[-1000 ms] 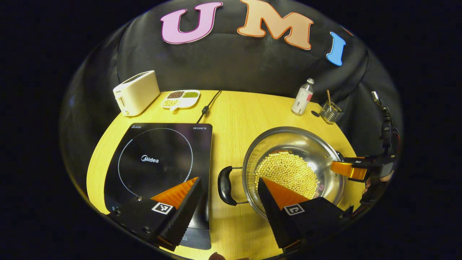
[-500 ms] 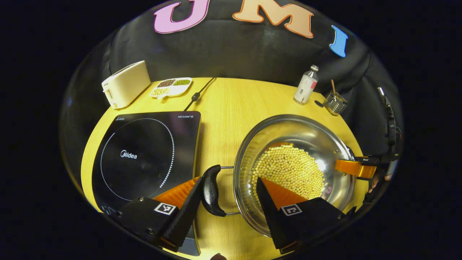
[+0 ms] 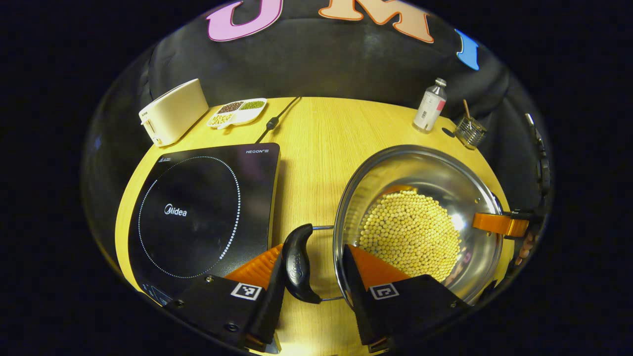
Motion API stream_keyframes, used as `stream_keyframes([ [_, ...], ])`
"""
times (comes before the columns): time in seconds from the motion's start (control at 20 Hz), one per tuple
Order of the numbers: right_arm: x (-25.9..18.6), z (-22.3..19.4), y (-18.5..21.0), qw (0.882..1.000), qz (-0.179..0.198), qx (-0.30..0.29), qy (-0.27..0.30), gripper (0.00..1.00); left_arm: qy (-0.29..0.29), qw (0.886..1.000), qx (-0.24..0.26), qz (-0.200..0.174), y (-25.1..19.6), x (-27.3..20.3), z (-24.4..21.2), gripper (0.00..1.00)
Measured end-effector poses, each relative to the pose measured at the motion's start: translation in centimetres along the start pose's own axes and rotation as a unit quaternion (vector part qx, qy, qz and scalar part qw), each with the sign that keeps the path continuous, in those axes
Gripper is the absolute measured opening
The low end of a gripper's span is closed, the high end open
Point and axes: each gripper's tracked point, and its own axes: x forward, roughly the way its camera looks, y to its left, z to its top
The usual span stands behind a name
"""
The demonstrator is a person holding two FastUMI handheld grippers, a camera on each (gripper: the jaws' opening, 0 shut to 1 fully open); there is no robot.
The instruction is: First push the handle of the pot to place it horizontally, then grasp the pot with both hands and set it on the induction cooktop.
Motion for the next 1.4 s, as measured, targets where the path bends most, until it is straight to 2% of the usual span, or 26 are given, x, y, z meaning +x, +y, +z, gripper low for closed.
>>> stream_keyframes([
  [0.1,-0.5,0.0,0.0,1.0,0.001,0.0,-0.002,0.47,0.003,1.0,-0.014,-0.006,-0.2,-0.2,0.1,0.61],
  [0.15,-0.7,0.1,0.0,1.0,0.001,-0.001,-0.005,0.52,0.0,1.0,-0.014,-0.007,-0.1,-0.4,0.2,0.6],
  [0.2,-0.9,0.2,0.1,1.0,0.001,-0.001,-0.009,0.47,-0.004,1.0,-0.013,-0.006,-0.1,-0.7,0.3,0.6],
  [0.25,-1.2,0.4,0.4,1.0,0.002,-0.001,-0.012,0.52,-0.006,1.0,-0.011,-0.006,0.1,-1.1,0.4,0.6],
  [0.35,-1.9,0.5,1.1,1.0,0.005,0.0,-0.015,0.52,-0.01,1.0,-0.016,-0.005,0.6,-1.8,0.8,0.6],
  [0.4,-2.1,0.6,1.7,1.0,0.008,0.002,-0.017,0.47,-0.011,1.0,-0.018,-0.003,1.0,-2.3,0.9,0.6],
  [0.55,-2.8,1.1,4.0,0.999,0.022,0.004,-0.025,0.47,-0.028,1.0,-0.008,0.007,2.9,-4.2,2.3,0.6],
  [0.75,-3.3,1.7,7.9,0.999,0.034,0.011,-0.033,0.47,-0.041,0.999,-0.004,0.013,6.4,-5.9,4.2,0.6],
  [0.8,-3.2,1.7,8.9,0.999,0.036,0.013,-0.033,0.52,-0.042,0.999,-0.003,0.014,7.5,-6.3,4.5,0.62],
  [0.85,-3.3,1.7,10.4,0.999,0.036,0.015,-0.034,0.47,-0.043,0.999,-0.002,0.014,8.7,-6.5,4.9,0.6],
  [0.9,-3.4,1.6,11.7,0.999,0.035,0.018,-0.034,0.47,-0.042,0.999,-0.002,0.013,9.8,-6.7,5.0,0.6],
  [0.95,-3.4,1.4,13.0,0.999,0.032,0.02,-0.034,0.52,-0.039,0.999,0.0,0.01,11.0,-6.9,5.2,0.6],
  [1.0,-3.5,1.1,14.3,0.999,0.029,0.019,-0.033,0.52,-0.038,0.999,0.001,0.007,12.3,-7.0,5.3,0.6],
  [1.05,-3.4,0.9,15.6,0.999,0.027,0.02,-0.032,0.47,-0.038,0.999,0.003,0.004,13.7,-7.0,5.6,0.6],
  [1.1,-3.3,0.6,17.1,0.999,0.024,0.024,-0.03,0.52,-0.036,0.999,0.004,0.001,15.1,-7.0,5.7,0.6],
  [1.15,-3.1,0.5,18.4,0.999,0.021,0.025,-0.029,0.52,-0.033,0.999,0.004,-0.002,16.5,-6.9,5.6,0.6],
  [1.2,-3.0,0.3,19.7,0.999,0.018,0.025,-0.029,0.47,-0.031,0.999,0.004,-0.006,17.8,-6.8,5.8,0.6],
  [1.25,-2.8,0.3,21.0,0.999,0.014,0.025,-0.031,0.52,-0.03,0.999,0.005,-0.009,19.1,-6.8,6.0,0.6],
  [1.4,-2.4,-0.1,24.5,0.999,0.006,0.031,-0.031,0.52,-0.034,0.999,0.016,-0.016,22.5,-6.4,6.9,0.6],
])
